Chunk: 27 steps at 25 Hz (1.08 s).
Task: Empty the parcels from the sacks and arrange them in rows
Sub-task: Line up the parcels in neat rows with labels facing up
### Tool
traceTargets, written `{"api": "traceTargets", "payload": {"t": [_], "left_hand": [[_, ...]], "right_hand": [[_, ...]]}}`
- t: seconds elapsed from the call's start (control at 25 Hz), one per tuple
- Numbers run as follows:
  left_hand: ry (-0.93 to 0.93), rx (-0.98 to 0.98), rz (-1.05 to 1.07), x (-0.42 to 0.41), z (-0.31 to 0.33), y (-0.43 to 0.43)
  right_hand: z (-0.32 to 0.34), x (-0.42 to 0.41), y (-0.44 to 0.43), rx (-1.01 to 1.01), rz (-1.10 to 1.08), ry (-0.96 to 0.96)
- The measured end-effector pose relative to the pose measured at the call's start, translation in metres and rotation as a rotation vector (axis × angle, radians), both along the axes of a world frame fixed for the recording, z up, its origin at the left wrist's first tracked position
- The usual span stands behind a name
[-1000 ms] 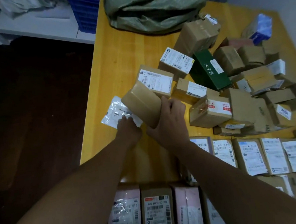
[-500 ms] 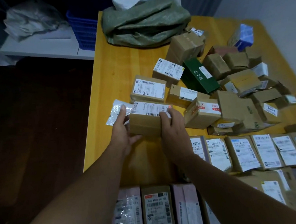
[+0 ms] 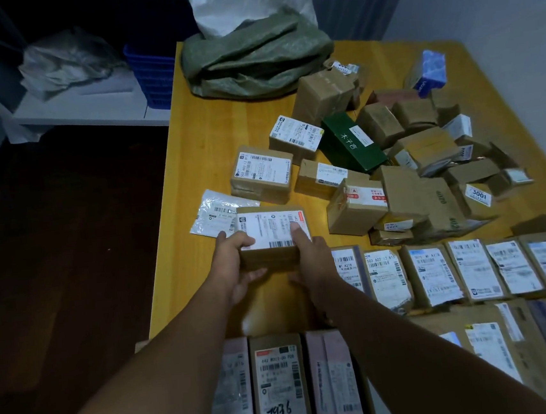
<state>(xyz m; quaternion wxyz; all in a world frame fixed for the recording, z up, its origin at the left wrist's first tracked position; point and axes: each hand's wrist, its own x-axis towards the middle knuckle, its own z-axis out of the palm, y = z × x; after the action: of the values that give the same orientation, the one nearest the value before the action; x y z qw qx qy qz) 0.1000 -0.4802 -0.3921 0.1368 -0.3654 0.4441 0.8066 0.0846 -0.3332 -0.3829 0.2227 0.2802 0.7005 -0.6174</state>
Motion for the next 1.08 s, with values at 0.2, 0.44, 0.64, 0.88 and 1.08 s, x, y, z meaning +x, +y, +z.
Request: {"api": "traceTargets", "payload": {"t": [0.2,0.44,0.64,0.88,1.08], "left_hand": [[-0.018,-0.025,-0.164,0.021,-0.005,0.003],[-0.029,-0.111,-0.215,0.028,-0.017,0.003],[-0.138,-0.242,-0.199,0.033,-0.033,0.031],[-0.268,-0.401,-0.302,0.033,-0.053,0.044],[-0.302,-0.485,-0.397,0.035,-0.057,0.053]], "right_hand": [[-0.005,-0.018,0.016,-0.132,0.043,0.028],[0.012,-0.046,0.030,-0.056,0.530,0.026],[-0.001,-0.054,0.033,0.442,1.052,0.207],[-0.026,-0.053,0.054,0.758,1.364,0.229],[-0.025,-0.054,0.058,0.752,1.348,0.214]]}}
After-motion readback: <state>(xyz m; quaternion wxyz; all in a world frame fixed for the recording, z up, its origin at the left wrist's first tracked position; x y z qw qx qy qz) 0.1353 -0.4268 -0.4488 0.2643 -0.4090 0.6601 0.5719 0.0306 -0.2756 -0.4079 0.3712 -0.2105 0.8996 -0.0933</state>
